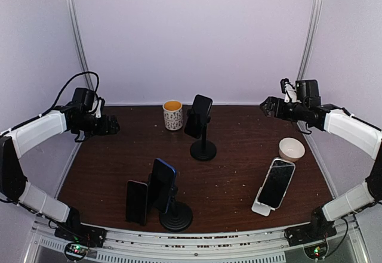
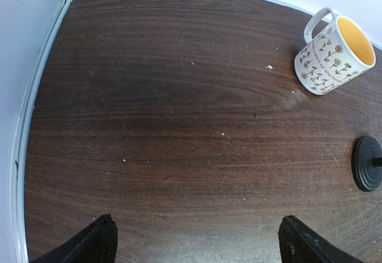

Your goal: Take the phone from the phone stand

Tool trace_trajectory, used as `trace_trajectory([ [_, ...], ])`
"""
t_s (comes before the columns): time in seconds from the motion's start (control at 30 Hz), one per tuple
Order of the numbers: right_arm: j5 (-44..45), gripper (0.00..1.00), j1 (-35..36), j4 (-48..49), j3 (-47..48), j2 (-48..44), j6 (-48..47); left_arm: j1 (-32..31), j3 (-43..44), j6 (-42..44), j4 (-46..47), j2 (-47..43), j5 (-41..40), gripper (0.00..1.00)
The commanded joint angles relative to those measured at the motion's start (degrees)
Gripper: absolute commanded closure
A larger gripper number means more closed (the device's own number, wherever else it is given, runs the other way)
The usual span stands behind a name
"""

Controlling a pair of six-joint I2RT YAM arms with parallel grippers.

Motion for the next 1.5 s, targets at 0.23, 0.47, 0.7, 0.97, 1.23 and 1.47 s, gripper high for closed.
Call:
trace_trajectory([
  [0.23,-12.5,0.0,2.0,1.8,7.0,1.7,2.7,-2.7,3.7,3.9,2.5,-3.3,2.2,0.02],
  [0.47,-13.3,0.0,5.9,-1.3,12.2,3.0,4.8,-3.9,3.6,5.3,3.3,-5.8,1.1,0.02],
  [0.7,-12.9,0.0,10.8,-6.2,19.5,5.9,5.4,-4.5,1.7,6.2,6.4,-9.5,2.8,0.02],
  [0.97,-11.3,0.02,16.2,-8.5,25.0,10.9,8.2,-5.2,-0.1,6.4,8.3,-11.5,3.0,0.02],
  [1.23,-16.0,0.12,18.6,-6.0,29.4,17.3,10.8,-6.2,-0.7,7.4,9.4,-12.3,3.6,0.02],
  [1.47,-18.4,0.21,20.1,-5.4,33.3,22.6,12.0,-6.2,-1.5,7.7,11.4,-13.2,5.1,0.02],
])
